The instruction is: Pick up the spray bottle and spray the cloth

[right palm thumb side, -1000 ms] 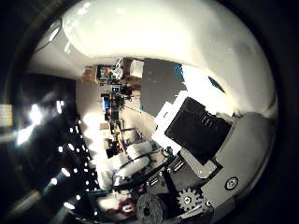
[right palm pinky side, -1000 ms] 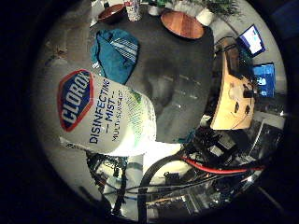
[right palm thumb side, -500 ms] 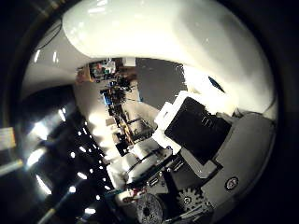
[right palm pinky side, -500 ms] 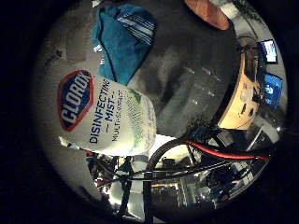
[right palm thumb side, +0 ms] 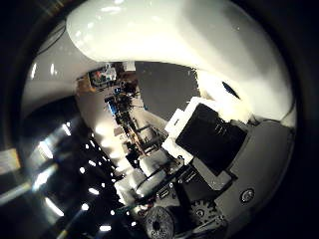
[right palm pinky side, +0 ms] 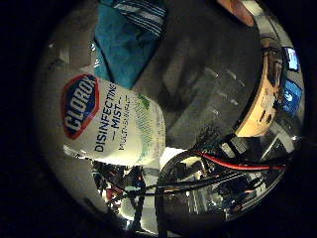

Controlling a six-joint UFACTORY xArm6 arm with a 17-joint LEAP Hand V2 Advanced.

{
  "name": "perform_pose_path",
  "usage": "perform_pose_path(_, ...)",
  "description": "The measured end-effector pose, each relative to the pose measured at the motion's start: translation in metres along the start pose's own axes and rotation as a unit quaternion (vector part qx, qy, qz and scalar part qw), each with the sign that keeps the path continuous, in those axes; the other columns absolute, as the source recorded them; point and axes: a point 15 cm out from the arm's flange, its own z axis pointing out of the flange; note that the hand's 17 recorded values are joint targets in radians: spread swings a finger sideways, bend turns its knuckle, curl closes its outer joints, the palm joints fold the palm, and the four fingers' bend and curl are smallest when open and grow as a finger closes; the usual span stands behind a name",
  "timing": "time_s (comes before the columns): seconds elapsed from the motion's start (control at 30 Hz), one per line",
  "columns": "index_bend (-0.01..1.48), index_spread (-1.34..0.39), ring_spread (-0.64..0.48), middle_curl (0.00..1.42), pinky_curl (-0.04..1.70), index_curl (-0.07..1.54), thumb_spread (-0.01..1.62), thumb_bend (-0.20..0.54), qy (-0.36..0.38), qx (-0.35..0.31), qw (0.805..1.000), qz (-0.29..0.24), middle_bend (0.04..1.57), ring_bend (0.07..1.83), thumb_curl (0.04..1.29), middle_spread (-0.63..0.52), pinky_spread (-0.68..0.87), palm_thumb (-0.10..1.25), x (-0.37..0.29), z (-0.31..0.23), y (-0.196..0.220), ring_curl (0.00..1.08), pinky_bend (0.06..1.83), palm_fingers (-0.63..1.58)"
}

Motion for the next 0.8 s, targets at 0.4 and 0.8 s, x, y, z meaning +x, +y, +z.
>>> perform_pose_path(0.4, 1.13, -0.23, -0.17, 0.63, 1.11, 0.77, 0.74, -0.020, 0.001, 0.008, 1.000, 0.001, 1.35, 1.48, 0.86, -0.13, -0.26, 0.94, -0.004, -0.006, 0.002, 0.57, 1.09, 1.19)
perform_pose_path(0.8, 1.13, -0.24, -0.17, 0.64, 1.11, 0.77, 0.73, -0.020, -0.021, 0.001, 1.000, -0.015, 1.35, 1.47, 0.86, -0.13, -0.26, 0.94, -0.027, 0.008, -0.004, 0.57, 1.09, 1.19)
